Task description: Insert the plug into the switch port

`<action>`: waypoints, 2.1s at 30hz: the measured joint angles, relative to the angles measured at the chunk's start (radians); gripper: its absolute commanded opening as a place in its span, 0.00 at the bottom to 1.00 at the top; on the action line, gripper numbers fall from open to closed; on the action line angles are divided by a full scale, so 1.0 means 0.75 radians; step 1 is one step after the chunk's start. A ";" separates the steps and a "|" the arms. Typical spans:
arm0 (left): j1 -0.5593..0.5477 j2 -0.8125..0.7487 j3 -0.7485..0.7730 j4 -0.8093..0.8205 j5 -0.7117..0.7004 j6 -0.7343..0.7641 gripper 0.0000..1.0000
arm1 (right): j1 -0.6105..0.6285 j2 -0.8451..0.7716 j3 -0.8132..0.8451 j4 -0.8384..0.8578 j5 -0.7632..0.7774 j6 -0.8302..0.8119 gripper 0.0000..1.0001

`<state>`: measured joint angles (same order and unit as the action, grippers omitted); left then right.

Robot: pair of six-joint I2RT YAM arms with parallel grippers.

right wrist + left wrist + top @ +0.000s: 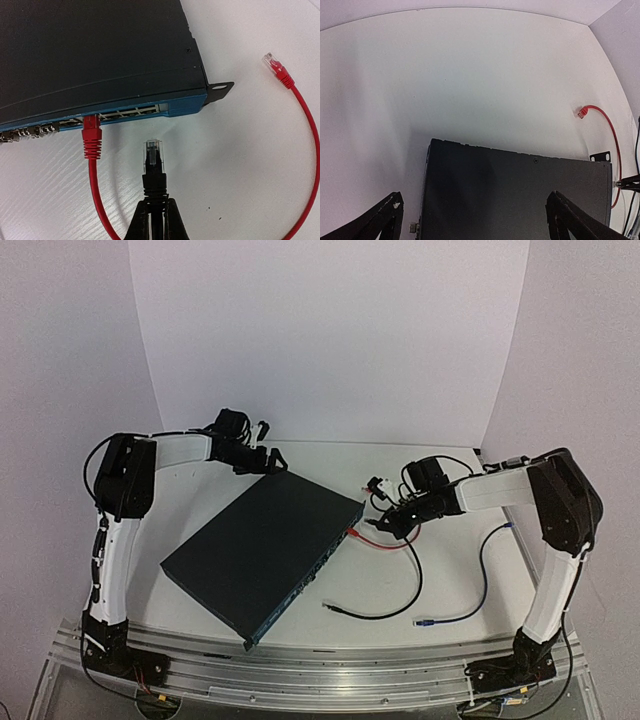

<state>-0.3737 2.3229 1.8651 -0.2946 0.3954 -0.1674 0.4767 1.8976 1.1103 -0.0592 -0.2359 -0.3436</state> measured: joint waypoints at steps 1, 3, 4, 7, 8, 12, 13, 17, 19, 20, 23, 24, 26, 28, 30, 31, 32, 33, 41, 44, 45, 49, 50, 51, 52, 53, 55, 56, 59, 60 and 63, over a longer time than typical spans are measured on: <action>0.000 0.008 0.011 -0.004 0.005 0.005 0.98 | 0.000 0.002 0.000 0.005 -0.006 0.003 0.00; 0.001 0.022 0.020 -0.008 0.017 0.015 0.97 | 0.003 0.002 0.000 0.013 -0.020 0.007 0.00; 0.001 0.028 0.022 -0.014 0.024 0.018 0.97 | 0.006 0.002 0.000 0.018 -0.028 0.007 0.00; 0.002 0.046 0.024 -0.029 0.038 0.024 0.96 | 0.018 0.002 -0.005 0.028 -0.044 0.007 0.00; 0.002 0.051 0.024 -0.032 0.041 0.028 0.96 | 0.023 0.002 -0.008 0.030 -0.048 0.007 0.00; 0.002 0.069 0.034 -0.066 0.049 0.047 0.95 | 0.043 0.002 -0.012 0.029 -0.052 0.006 0.00; 0.002 0.074 0.038 -0.073 0.053 0.049 0.95 | 0.047 0.002 -0.012 0.029 -0.052 0.006 0.00; 0.002 0.085 0.044 -0.091 0.067 0.054 0.94 | 0.062 0.015 -0.012 0.032 -0.052 0.006 0.00; 0.002 0.090 0.044 -0.091 0.073 0.060 0.93 | 0.069 0.029 -0.012 0.035 -0.051 0.007 0.00; 0.002 0.091 0.044 -0.091 0.075 0.062 0.92 | 0.071 0.037 -0.012 0.039 -0.049 0.007 0.00; 0.002 0.092 0.044 -0.091 0.086 0.065 0.91 | 0.077 0.054 -0.012 0.062 -0.041 0.013 0.00; 0.003 0.092 0.044 -0.091 0.090 0.066 0.91 | 0.078 0.056 -0.012 0.069 -0.039 0.017 0.00; 0.005 0.093 0.044 -0.091 0.100 0.073 0.91 | 0.079 0.058 -0.012 0.090 -0.033 0.024 0.00; 0.006 0.094 0.044 -0.090 0.107 0.078 0.91 | 0.079 0.058 -0.012 0.110 -0.027 0.036 0.00; 0.007 0.096 0.044 -0.086 0.116 0.084 0.90 | 0.081 0.058 -0.015 0.141 -0.019 0.046 0.00; 0.008 0.096 0.044 -0.086 0.123 0.086 0.90 | 0.082 0.058 -0.015 0.151 -0.016 0.050 0.00; 0.008 0.096 0.044 -0.086 0.132 0.087 0.90 | 0.082 0.058 -0.016 0.159 -0.013 0.053 0.00; 0.009 0.096 0.044 -0.086 0.135 0.087 0.90 | 0.082 0.058 -0.018 0.164 -0.010 0.057 0.00; 0.012 0.096 0.044 -0.086 0.148 0.090 0.89 | 0.083 0.058 -0.030 0.184 -0.006 0.076 0.00; 0.012 0.096 0.044 -0.087 0.148 0.094 0.88 | 0.085 0.058 -0.040 0.196 -0.006 0.077 0.00; 0.013 0.096 0.044 -0.087 0.148 0.095 0.88 | 0.086 0.058 -0.042 0.198 -0.006 0.077 0.00; 0.013 0.096 0.044 -0.088 0.148 0.098 0.88 | 0.092 0.058 -0.044 0.198 -0.009 0.077 0.00; 0.013 0.096 0.044 -0.088 0.150 0.098 0.88 | 0.093 0.058 -0.045 0.198 -0.010 0.077 0.00; 0.014 0.096 0.044 -0.088 0.151 0.099 0.88 | 0.093 0.058 -0.045 0.198 -0.010 0.077 0.00; 0.014 0.096 0.044 -0.088 0.153 0.099 0.88 | 0.093 0.058 -0.045 0.198 -0.010 0.077 0.00; 0.015 0.096 0.044 -0.088 0.155 0.099 0.88 | 0.093 0.058 -0.045 0.198 -0.010 0.077 0.00; 0.016 0.096 0.044 -0.088 0.158 0.102 0.88 | 0.093 0.058 -0.045 0.198 -0.010 0.077 0.00; 0.016 0.096 0.044 -0.089 0.160 0.106 0.88 | 0.093 0.058 -0.045 0.198 -0.010 0.077 0.00; 0.017 0.096 0.044 -0.092 0.166 0.113 0.88 | 0.093 0.058 -0.045 0.198 -0.014 0.081 0.00; 0.018 0.096 0.044 -0.092 0.166 0.114 0.88 | 0.093 0.059 -0.045 0.198 -0.017 0.082 0.00; 0.018 0.096 0.044 -0.093 0.168 0.118 0.88 | 0.094 0.062 -0.045 0.198 -0.027 0.084 0.00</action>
<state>-0.3599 2.3951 1.8984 -0.3641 0.5213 -0.0787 0.5472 1.9444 1.0767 0.0895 -0.2564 -0.2806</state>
